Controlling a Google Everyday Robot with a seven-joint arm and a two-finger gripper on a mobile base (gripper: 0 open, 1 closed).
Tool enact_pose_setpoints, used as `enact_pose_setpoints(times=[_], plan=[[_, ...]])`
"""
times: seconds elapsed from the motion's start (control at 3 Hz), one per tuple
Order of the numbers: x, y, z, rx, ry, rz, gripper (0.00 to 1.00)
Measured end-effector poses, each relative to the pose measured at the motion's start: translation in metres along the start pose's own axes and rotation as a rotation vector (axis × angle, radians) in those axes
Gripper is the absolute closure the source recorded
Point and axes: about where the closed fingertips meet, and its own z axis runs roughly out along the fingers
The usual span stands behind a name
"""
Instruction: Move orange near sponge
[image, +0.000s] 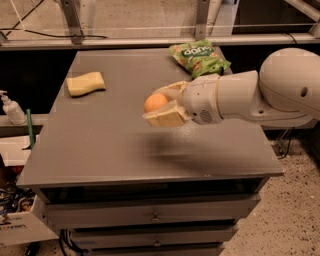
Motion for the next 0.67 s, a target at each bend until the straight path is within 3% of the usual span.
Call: enact_pose_setpoints(times=[0.33, 0.67], plan=[[-0.017, -0.027, 0.030, 0.009, -0.018, -0.052, 1.00], [-0.045, -0.052, 0.085, -0.018, -0.039, -0.108, 1.00]])
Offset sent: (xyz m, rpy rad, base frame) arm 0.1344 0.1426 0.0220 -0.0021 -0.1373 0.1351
